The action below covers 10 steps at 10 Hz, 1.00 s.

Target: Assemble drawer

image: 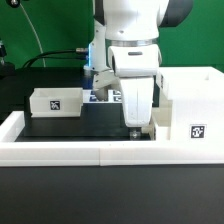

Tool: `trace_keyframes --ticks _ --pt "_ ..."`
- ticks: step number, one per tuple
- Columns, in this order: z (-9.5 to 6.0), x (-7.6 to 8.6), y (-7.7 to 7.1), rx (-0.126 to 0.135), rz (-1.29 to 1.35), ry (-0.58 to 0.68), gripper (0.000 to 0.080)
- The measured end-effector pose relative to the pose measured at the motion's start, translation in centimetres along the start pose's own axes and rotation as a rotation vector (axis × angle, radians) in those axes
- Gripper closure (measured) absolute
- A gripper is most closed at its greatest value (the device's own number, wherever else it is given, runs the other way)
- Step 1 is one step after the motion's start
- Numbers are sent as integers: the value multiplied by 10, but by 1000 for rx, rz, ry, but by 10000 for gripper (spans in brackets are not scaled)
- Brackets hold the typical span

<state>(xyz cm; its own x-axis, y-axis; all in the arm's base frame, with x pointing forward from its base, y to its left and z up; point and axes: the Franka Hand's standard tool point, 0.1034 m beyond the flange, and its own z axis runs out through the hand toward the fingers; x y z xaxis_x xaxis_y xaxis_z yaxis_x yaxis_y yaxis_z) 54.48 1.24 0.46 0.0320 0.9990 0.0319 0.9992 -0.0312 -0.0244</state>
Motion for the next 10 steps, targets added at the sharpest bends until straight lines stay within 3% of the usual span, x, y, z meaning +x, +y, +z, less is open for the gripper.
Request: trace_keyframes --ticks 2,5,10 --pt "0 10 1 -1 12 0 151" --pt "-2 11 3 4 24 -2 151" --pt "1 -18 -9 21 37 -3 151"
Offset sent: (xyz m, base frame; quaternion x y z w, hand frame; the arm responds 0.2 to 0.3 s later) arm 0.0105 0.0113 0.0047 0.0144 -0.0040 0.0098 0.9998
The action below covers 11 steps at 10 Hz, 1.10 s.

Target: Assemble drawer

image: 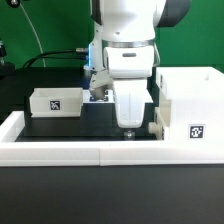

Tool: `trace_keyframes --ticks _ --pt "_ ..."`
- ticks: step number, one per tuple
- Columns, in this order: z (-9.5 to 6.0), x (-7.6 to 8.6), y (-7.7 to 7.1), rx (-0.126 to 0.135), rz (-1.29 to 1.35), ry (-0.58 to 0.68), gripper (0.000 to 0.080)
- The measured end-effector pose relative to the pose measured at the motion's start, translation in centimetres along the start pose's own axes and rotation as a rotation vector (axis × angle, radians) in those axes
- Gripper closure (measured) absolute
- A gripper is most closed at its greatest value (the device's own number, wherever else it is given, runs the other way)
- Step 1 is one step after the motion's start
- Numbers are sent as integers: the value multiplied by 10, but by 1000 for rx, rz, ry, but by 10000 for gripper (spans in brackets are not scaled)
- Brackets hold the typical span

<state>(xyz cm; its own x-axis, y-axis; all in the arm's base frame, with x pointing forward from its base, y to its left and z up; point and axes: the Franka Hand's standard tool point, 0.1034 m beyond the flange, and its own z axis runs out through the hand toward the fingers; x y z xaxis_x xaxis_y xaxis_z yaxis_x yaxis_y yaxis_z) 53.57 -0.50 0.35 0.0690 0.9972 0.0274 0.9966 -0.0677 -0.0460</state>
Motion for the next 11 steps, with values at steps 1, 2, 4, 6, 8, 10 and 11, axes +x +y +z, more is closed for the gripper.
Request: trace_keyframes --ticks 1,2,4,6,8,10,11 --pt "-1 -5 -3 3 8 0 151" --pt "-2 -8 -4 3 14 -1 151" --pt "-14 -17 -13 -20 28 -2 151" --pt "-27 -33 -31 -39 55 -6 151" --pt "-28 -38 -36 -39 96 -6 151" --pt "-27 -38 -36 -39 124 -4 151" --pt "-27 -38 -36 -38 187 -2 151"
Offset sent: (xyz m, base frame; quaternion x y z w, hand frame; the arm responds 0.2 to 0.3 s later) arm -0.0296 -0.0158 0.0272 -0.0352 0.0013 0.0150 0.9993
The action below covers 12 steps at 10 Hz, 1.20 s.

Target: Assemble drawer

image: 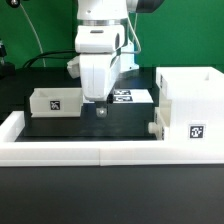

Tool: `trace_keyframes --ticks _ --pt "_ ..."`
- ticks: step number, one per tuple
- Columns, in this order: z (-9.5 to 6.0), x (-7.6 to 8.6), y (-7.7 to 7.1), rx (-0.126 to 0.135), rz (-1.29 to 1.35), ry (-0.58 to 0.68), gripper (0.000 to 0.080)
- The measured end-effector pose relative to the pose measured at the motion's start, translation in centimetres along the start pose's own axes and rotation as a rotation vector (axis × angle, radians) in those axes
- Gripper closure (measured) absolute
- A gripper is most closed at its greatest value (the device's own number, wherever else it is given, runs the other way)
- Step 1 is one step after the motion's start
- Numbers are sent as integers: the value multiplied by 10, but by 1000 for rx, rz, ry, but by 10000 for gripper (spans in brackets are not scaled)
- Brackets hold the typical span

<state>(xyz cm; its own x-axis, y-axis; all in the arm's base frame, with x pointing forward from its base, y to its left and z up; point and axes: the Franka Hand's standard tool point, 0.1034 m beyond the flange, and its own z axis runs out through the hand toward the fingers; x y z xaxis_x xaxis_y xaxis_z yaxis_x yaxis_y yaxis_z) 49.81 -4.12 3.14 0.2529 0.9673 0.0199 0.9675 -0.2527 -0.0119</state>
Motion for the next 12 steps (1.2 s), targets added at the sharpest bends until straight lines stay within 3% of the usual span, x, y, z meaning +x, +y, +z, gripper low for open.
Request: trace_keyframes --ticks 2,4,5,7,8,12 --pt "0 -12 1 11 196 3 151" --pt "-7 -23 -6 -14 416 7 151" --pt "-10 -29 -14 -15 492 4 151" --pt "-30 -41 -10 -28 684 3 151" --pt "-32 -46 -13 -38 720 5 151" --pt "-29 -42 -15 -23 977 23 151"
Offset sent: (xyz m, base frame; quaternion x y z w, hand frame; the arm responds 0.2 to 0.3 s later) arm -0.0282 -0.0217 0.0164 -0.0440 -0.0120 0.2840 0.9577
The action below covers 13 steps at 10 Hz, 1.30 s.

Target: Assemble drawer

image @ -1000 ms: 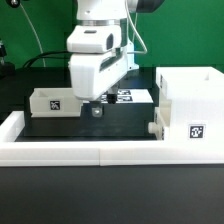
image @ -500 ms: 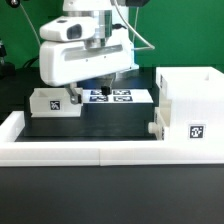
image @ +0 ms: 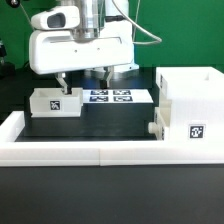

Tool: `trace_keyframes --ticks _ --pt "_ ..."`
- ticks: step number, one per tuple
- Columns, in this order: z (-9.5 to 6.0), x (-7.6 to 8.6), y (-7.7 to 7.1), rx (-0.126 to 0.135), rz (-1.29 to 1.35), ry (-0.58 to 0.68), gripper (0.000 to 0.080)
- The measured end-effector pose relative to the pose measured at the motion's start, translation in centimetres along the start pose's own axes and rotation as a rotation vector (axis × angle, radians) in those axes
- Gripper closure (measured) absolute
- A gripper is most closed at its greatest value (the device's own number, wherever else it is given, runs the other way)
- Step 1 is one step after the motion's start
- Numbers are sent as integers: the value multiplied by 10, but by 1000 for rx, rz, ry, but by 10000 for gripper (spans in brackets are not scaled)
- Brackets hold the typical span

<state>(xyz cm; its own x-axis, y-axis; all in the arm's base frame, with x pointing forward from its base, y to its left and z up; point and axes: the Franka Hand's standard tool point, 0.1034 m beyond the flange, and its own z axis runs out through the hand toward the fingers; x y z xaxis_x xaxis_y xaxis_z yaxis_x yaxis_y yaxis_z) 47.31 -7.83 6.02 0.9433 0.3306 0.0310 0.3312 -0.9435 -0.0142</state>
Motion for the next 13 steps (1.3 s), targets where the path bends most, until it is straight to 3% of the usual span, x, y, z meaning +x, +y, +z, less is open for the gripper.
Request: trace_keyframes --ticks 2,4,6,9,13 --pt "1 0 -1 6 86 1 151" --pt "6 -11 -2 13 221 -8 151" --pt "7 -31 -8 7 204 -8 151" --pt "9 -55 -1 11 209 -29 151" --pt "13 -60 1 17 249 -37 151"
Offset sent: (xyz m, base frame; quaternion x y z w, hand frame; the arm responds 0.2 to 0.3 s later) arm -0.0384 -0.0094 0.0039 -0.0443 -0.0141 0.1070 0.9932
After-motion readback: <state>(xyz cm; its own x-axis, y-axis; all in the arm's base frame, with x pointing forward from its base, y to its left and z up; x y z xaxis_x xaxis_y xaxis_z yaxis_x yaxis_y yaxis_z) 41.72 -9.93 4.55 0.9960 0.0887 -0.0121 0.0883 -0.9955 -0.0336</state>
